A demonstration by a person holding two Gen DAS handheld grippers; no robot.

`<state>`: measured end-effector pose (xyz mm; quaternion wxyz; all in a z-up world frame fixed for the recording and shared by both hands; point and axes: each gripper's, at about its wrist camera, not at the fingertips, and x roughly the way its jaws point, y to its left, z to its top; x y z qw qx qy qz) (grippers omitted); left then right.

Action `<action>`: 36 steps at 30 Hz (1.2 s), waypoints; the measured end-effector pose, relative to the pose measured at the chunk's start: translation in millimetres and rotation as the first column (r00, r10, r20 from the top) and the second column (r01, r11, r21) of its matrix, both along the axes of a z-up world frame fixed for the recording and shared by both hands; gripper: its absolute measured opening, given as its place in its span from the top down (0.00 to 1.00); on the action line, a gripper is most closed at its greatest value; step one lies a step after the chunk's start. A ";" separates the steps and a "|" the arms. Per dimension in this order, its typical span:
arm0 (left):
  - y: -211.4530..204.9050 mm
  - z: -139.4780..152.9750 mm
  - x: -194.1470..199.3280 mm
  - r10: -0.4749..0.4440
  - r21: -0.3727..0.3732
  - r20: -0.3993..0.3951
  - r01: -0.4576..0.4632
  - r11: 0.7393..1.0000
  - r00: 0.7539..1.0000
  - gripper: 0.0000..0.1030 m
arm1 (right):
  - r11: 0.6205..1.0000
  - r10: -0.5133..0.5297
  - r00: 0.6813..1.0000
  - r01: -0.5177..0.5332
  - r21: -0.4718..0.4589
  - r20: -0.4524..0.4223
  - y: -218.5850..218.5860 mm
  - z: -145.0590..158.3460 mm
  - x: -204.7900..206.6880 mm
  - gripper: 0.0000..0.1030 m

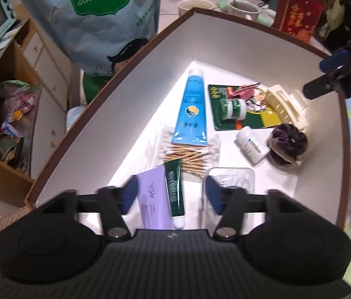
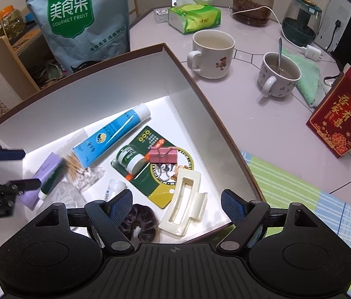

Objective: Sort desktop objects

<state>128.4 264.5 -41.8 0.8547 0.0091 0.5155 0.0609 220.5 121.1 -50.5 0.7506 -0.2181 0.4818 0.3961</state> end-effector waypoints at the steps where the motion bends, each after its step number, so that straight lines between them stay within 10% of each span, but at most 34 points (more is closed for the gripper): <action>1: -0.8 -0.6 -0.7 0.002 0.004 -0.003 -0.002 1.000 1.000 0.40 | 1.000 0.001 1.000 -0.001 0.004 -0.002 -0.8 0.1 -0.9 0.21; 36: -47.7 58.4 -37.7 0.004 0.097 0.118 -0.016 0.995 0.993 0.18 | 0.990 0.041 0.999 -0.042 0.135 0.012 -37.1 28.2 -49.9 0.21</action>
